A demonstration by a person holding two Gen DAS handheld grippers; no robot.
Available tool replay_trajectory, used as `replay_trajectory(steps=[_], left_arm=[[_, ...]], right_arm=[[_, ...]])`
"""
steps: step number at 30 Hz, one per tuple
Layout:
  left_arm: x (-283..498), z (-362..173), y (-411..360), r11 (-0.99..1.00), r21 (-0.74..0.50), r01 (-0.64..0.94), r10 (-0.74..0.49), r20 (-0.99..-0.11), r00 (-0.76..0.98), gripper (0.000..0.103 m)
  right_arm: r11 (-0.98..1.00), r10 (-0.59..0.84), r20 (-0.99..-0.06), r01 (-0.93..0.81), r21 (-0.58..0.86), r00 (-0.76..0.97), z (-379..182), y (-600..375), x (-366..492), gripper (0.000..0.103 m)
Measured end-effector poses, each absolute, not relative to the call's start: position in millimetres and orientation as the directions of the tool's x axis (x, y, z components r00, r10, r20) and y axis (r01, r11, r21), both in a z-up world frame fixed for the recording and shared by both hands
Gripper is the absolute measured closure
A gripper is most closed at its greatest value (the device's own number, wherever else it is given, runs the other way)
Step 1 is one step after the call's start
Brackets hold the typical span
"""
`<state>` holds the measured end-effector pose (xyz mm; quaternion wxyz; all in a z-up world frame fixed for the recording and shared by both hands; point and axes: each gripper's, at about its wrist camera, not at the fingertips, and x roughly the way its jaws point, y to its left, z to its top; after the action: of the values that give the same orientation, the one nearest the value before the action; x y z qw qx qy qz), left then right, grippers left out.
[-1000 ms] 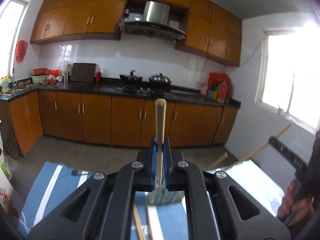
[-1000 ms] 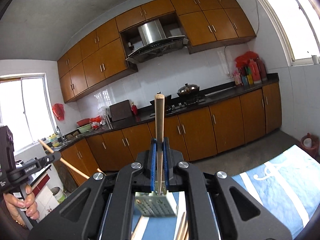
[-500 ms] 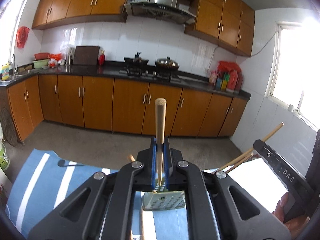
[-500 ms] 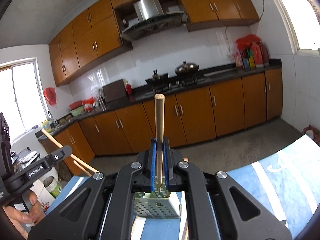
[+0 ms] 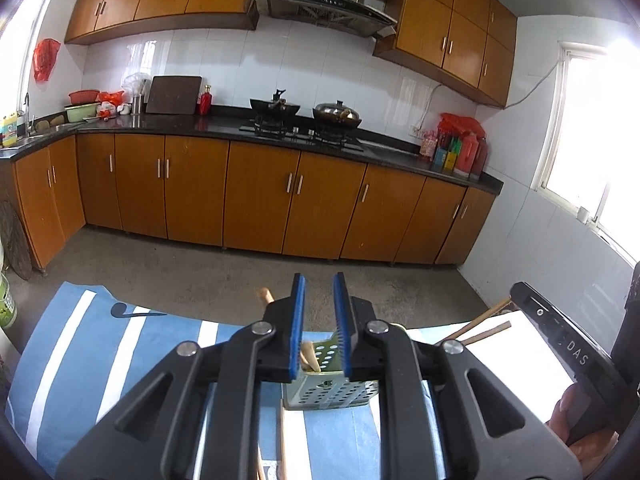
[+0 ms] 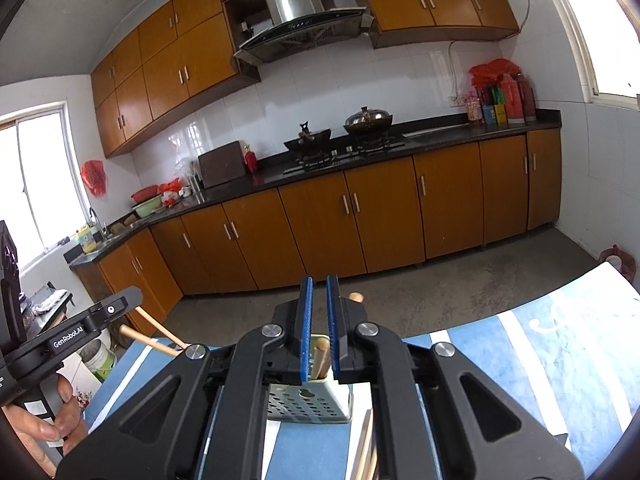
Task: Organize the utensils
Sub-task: 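Insert the chopsticks into the green holder and open both grippers, then lower both grippers and grasp another wooden chopstick each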
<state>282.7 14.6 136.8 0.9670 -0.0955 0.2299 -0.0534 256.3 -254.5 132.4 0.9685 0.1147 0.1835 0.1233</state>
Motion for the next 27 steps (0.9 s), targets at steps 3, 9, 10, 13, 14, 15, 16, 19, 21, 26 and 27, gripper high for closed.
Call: replay_trajectory(steps=[3,9,10,13,14,15,16,19,21,26,27], left_arm=[[266.5,146.1,21.0,0.975,-0.214,0.055,-0.142,-0.418,0.897,0.084],[227.6,140.1,40.9,0.983,-0.181,0.023,-0.100,-0.429,0.898,0.081],[219.7,131.6,47.2,0.985,-0.172,0.011,-0.088,-0.445,0.891,0.081],[207.1,107.4,59.1,0.989,-0.146,-0.020,-0.054,-0.487,0.872,0.080],[204.5,98.1,62.2,0.991,-0.128,-0.034,-0.036,-0.503,0.863,0.080],[202.6,87.9,64.9,0.993,-0.111,-0.046,-0.019,-0.520,0.854,0.080],[202.2,74.0,68.5,0.994,-0.098,-0.057,-0.005,-0.547,0.837,0.080],[202.9,34.3,78.5,0.992,-0.089,-0.086,0.012,-0.625,0.781,0.080],[202.1,10.5,83.6,0.991,-0.099,-0.095,0.005,-0.667,0.745,0.080],[195.8,-34.4,87.8,0.984,-0.148,-0.099,-0.043,-0.735,0.677,0.080],[194.7,-39.2,87.1,0.983,-0.159,-0.095,-0.055,-0.739,0.671,0.080]], right_arm=[[0.947,0.261,-0.318,-0.177,0.269,0.912,136.4,-265.9,242.0,0.095],[0.959,0.195,-0.375,-0.096,0.267,0.906,114.1,-297.4,215.9,0.095],[0.961,0.183,-0.398,-0.077,0.266,0.899,106.0,-301.9,214.4,0.095],[0.965,0.159,-0.491,-0.030,0.261,0.857,69.7,-312.4,213.6,0.095],[0.966,0.151,-0.535,-0.010,0.257,0.832,51.2,-313.8,214.3,0.095],[0.966,0.152,-0.563,-0.002,0.258,0.813,39.3,-314.5,214.5,0.095],[0.965,0.161,-0.601,0.004,0.263,0.783,21.6,-312.8,214.7,0.094],[0.958,0.206,-0.672,-0.008,0.285,0.712,-16.7,-300.1,210.3,0.094],[0.955,0.239,-0.714,-0.028,0.295,0.658,-40.6,-287.4,205.8,0.094],[0.952,0.276,-0.749,-0.066,0.299,0.602,-67.4,-257.6,197.6,0.094],[0.952,0.281,-0.749,-0.073,0.299,0.599,-68.9,-253.2,196.7,0.094]])
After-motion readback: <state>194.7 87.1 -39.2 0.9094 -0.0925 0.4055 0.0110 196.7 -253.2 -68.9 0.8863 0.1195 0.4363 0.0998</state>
